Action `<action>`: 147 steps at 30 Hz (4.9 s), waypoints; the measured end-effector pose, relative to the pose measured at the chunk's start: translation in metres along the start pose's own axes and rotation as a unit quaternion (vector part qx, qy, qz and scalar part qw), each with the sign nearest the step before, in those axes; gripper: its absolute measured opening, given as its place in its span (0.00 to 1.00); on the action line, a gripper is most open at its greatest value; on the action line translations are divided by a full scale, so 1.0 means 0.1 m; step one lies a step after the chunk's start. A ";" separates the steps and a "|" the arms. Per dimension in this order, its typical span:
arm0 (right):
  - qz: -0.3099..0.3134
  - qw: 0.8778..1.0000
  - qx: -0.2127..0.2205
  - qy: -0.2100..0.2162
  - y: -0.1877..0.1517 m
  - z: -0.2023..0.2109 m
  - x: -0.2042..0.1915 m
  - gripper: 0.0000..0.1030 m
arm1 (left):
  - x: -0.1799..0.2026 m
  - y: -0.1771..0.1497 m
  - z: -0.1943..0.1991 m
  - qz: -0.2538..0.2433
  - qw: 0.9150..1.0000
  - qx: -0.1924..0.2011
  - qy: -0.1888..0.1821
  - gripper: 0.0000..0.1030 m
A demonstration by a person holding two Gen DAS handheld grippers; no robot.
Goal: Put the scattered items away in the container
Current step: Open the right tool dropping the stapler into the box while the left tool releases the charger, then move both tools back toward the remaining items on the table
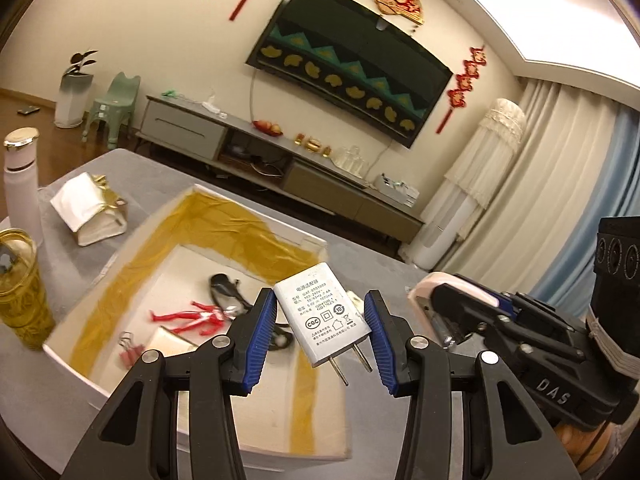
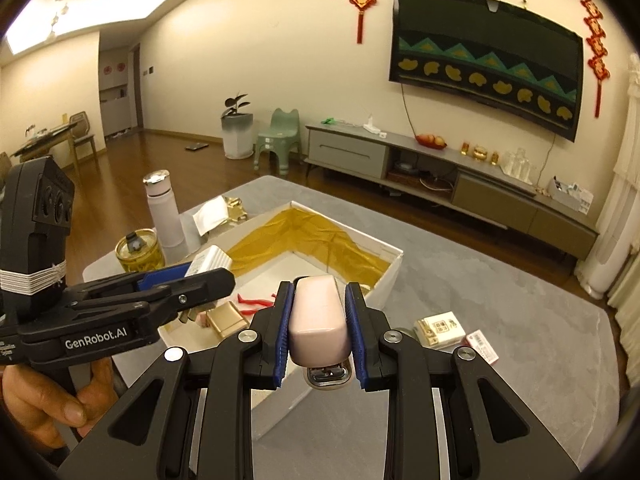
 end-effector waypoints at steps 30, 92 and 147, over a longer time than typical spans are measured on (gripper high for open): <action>-0.086 0.987 -0.105 0.084 0.25 -1.34 0.36 0.27 | 0.13 -0.36 -0.55 -0.029 0.994 -0.105 0.003 0.46; -0.060 0.987 -0.047 0.138 -0.16 -0.81 0.58 0.27 | 0.25 -0.38 -0.69 -0.049 0.993 -0.099 0.029 0.52; -0.186 0.977 -0.104 -0.010 -1.34 -0.57 2.77 0.39 | 1.15 -1.31 -2.30 -0.169 0.962 -0.196 0.083 0.56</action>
Point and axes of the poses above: each gripper's, at about its wrist camera, not at the fingertips, and z roughly against the way its jaws point, x to its right, y to its top, the point moved 8 cm from there along -z, roughly the way its jaws point, and after that the axes turned 11 degrees about y, right-handed, at the moved point
